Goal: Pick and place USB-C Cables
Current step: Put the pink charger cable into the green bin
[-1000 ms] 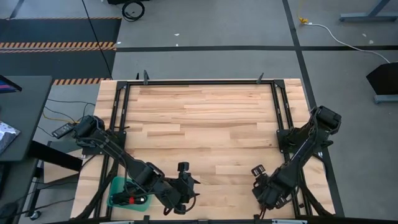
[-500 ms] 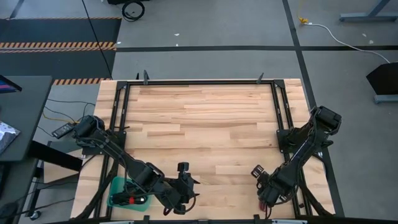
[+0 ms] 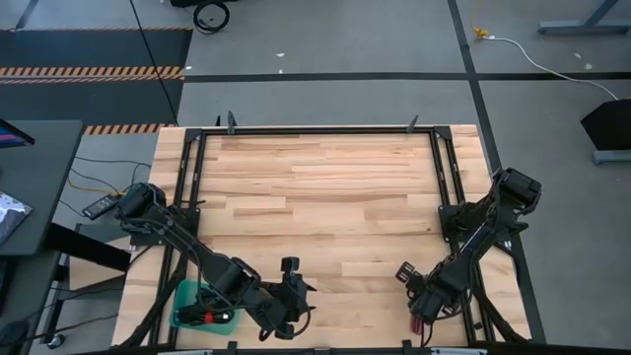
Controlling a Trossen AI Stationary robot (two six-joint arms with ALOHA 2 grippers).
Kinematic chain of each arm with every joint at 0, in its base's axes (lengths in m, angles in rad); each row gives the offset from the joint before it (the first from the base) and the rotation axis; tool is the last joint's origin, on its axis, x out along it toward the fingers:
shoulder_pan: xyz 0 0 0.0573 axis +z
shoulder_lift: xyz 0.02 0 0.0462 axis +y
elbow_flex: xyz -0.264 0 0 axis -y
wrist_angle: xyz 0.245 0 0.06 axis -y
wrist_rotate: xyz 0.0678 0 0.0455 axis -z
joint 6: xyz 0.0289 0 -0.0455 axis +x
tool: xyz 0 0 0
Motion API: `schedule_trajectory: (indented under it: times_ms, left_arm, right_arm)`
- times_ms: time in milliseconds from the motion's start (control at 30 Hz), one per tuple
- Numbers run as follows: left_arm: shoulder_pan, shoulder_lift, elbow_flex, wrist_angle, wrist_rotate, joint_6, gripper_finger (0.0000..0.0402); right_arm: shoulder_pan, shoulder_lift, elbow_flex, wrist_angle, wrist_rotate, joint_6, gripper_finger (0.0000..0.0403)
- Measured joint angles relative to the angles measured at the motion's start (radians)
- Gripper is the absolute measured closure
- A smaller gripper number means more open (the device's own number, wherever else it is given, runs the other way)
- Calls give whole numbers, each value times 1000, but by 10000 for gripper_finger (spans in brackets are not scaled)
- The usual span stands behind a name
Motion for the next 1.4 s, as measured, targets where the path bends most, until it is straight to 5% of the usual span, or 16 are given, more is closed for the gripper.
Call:
schedule_trajectory:
  times_ms: [167,433,633,867,1067,1400]
  left_arm:
    - [0,0,0,-1,0,0,209]
    - [11,0,0,-2,0,0,209]
    - [19,0,0,-2,0,4,209]
    - [29,0,0,-6,-2,112,209]
    - [34,0,0,-4,-111,271,209]
    - [96,0,0,25,-151,293,162]
  right_arm:
    - [1,-4,-28,31,46,56,248]
    - [-19,-1,-13,40,130,179,384]
    - [-73,0,51,17,242,370,384]
    - [-127,0,212,-114,398,366,385]
    - [-137,0,386,-199,550,311,385]
    - [-210,0,509,-268,532,290,385]
